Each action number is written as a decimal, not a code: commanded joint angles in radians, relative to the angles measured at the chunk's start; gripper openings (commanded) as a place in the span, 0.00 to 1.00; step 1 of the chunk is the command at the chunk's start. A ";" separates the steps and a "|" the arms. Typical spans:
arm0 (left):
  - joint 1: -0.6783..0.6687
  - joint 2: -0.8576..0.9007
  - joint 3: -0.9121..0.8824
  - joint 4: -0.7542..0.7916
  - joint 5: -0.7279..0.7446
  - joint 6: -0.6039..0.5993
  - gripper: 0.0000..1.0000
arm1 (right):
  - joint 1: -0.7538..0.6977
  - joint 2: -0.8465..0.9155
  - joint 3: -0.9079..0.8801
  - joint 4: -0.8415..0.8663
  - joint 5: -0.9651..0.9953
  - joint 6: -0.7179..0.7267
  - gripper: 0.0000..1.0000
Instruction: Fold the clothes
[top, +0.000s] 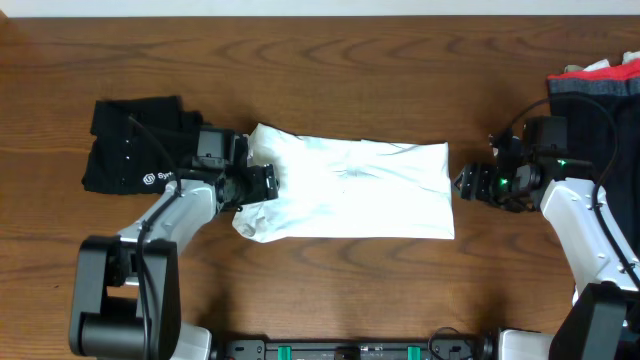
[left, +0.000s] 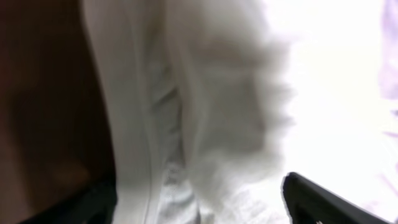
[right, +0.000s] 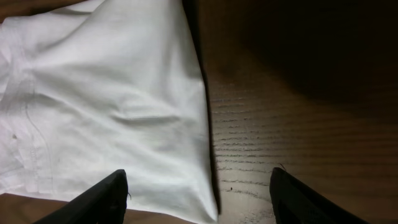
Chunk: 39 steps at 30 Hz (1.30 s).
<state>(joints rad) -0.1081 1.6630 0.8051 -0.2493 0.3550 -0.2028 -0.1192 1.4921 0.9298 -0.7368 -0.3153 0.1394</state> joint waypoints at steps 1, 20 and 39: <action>0.002 0.095 -0.037 -0.022 0.118 0.073 0.77 | -0.004 0.008 0.001 0.001 -0.007 -0.018 0.71; 0.002 0.092 -0.034 -0.035 0.177 0.079 0.08 | -0.004 0.008 0.001 0.003 -0.007 -0.018 0.68; -0.063 -0.123 0.296 -0.477 -0.054 0.063 0.06 | -0.007 0.008 0.001 0.021 0.013 -0.017 0.65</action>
<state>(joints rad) -0.1390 1.5482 1.0508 -0.6991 0.3569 -0.1345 -0.1192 1.4925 0.9298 -0.7174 -0.3134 0.1394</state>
